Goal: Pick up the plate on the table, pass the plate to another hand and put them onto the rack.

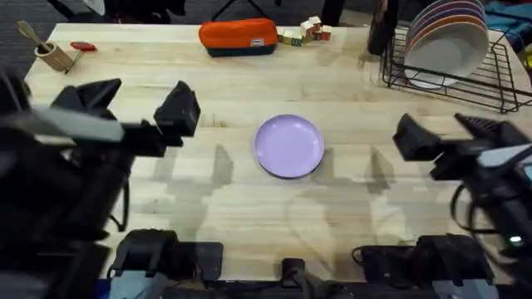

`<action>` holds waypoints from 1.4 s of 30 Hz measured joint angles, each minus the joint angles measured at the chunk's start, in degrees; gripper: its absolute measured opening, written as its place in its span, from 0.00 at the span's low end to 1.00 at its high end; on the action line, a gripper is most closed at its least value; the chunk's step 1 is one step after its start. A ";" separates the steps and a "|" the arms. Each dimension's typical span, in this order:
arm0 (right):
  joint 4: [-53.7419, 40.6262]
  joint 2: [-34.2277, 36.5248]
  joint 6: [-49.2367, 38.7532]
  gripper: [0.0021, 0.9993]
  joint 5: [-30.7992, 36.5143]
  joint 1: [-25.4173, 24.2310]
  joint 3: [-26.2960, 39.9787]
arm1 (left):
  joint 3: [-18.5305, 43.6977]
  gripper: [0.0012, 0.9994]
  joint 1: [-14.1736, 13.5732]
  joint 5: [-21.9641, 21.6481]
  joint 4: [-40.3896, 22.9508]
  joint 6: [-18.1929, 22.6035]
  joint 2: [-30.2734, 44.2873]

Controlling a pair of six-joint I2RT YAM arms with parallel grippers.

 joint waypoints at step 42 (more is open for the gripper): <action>-24.73 47.19 -0.46 0.99 -4.79 0.00 45.16 | 40.42 0.99 0.00 8.42 -33.28 -0.60 41.97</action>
